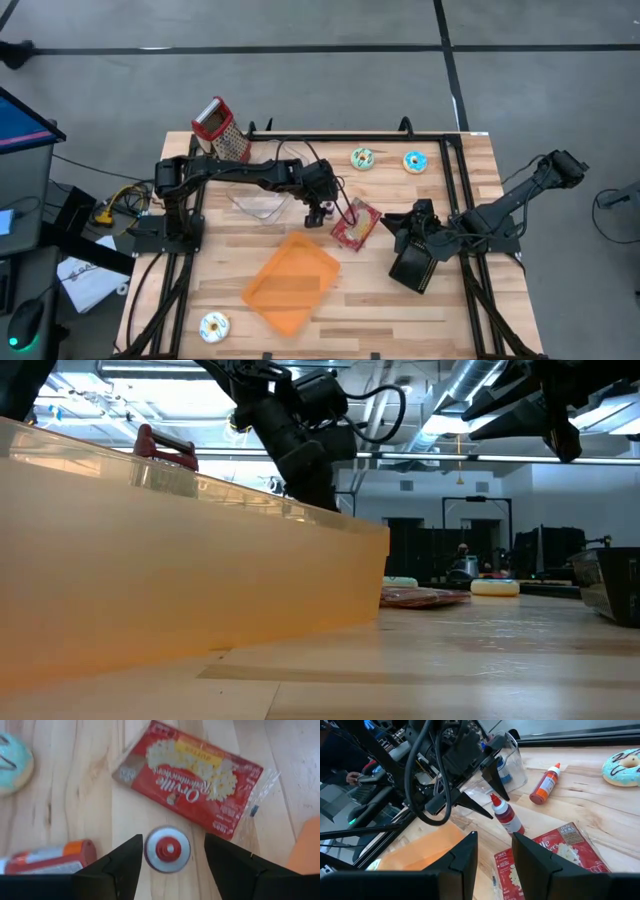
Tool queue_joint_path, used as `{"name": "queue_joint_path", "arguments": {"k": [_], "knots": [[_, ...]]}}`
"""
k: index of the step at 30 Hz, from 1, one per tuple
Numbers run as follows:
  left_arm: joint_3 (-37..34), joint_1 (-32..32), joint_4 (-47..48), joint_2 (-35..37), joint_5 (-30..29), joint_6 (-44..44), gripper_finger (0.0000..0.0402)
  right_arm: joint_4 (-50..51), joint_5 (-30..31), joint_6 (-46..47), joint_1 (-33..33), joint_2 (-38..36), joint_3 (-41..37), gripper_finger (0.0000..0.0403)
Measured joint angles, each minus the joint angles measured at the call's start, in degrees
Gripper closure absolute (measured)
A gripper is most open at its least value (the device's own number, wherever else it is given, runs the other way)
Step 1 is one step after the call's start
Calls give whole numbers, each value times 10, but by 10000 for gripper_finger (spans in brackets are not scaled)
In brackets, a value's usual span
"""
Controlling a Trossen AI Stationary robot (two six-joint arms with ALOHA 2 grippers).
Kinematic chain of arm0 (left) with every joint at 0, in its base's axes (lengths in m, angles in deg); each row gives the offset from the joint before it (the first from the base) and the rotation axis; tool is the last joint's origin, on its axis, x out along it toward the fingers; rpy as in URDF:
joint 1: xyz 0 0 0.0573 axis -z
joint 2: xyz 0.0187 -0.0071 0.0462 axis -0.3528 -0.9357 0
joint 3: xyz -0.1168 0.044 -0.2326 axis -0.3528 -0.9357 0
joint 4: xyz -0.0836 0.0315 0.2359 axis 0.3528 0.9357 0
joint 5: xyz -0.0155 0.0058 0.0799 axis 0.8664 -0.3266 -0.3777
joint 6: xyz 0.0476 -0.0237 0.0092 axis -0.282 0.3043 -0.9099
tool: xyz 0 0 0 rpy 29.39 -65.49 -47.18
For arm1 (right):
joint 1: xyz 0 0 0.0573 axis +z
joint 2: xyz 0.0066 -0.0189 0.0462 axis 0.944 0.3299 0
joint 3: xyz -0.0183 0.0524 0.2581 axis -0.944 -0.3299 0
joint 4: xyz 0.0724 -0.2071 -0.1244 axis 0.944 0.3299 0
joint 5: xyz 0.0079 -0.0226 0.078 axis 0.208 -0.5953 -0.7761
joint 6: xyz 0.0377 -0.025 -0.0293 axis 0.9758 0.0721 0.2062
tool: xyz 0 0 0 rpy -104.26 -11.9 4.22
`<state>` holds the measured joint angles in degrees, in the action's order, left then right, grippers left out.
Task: Pick & Place Food Item
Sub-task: Put the red food coloring bottle into the transparent bin
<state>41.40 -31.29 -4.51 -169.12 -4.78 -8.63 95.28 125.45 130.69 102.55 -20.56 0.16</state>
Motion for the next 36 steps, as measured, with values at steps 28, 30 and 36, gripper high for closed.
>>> {"name": "queue_joint_path", "arguments": {"k": [28,30,36], "knots": [[-18,1,-42,-1,-11,47,294,2,-1,0,0,0,0,288],[-18,1,-42,-1,-15,52,294,2,-2,0,0,0,0,288],[-19,1,-41,14,-34,77,294,2,-2,1,0,0,0,288]]}}
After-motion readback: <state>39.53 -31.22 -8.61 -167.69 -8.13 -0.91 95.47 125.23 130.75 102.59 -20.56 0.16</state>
